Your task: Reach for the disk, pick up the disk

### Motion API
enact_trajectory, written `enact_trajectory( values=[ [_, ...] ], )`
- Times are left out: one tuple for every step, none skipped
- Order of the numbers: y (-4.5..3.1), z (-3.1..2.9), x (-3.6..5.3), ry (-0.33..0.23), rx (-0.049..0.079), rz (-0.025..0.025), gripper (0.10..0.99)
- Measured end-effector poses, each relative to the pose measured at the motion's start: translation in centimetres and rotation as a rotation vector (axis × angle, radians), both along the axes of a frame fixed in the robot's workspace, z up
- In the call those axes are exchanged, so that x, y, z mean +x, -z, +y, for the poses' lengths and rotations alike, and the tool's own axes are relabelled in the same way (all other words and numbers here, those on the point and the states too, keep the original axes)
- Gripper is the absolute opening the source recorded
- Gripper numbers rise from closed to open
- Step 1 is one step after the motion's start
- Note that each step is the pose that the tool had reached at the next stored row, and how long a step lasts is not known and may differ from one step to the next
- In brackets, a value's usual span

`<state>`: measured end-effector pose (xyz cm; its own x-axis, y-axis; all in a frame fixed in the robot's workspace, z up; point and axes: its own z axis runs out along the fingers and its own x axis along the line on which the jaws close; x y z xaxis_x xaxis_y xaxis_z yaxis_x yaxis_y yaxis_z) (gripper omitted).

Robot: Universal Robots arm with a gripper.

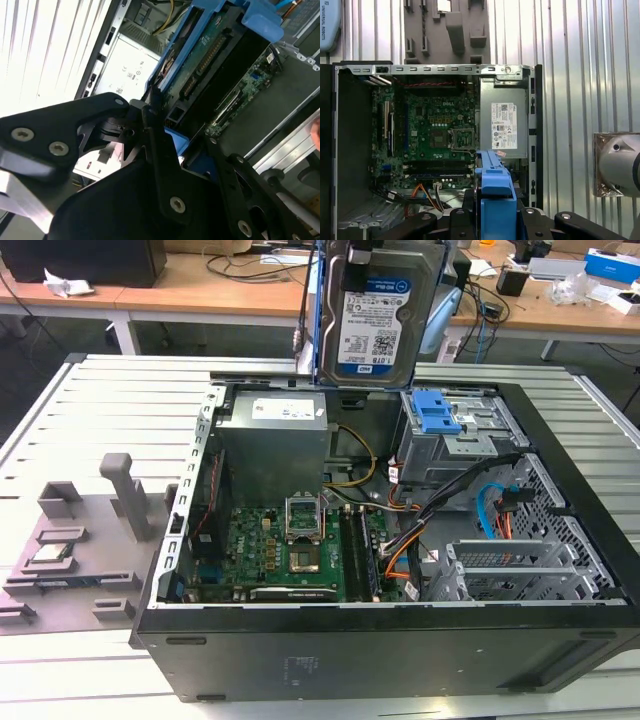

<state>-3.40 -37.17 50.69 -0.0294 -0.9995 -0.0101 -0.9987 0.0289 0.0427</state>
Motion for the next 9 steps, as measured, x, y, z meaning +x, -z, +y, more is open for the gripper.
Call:
enact_trajectory(
  values=[
    [0.05,-0.27,0.00,0.000,0.000,0.0000,0.365],
    [0.08,-0.53,0.00,0.000,0.000,0.0000,0.365],
    [0.10,-0.71,0.00,0.000,0.000,0.0000,0.365],
    [0.12,-1.05,0.00,0.000,-0.001,0.0000,0.365],
    [0.14,-1.49,0.00,0.000,-0.001,0.0000,0.365],
    [0.15,-1.85,0.00,0.000,-0.001,0.0000,0.365],
    [0.15,-2.09,0.00,0.000,-0.001,0.0000,0.365],
    [0.16,-2.52,0.00,0.000,-0.002,0.0001,0.365],
    [0.17,-2.72,0.00,0.000,-0.002,0.0000,0.365]
  ],
)
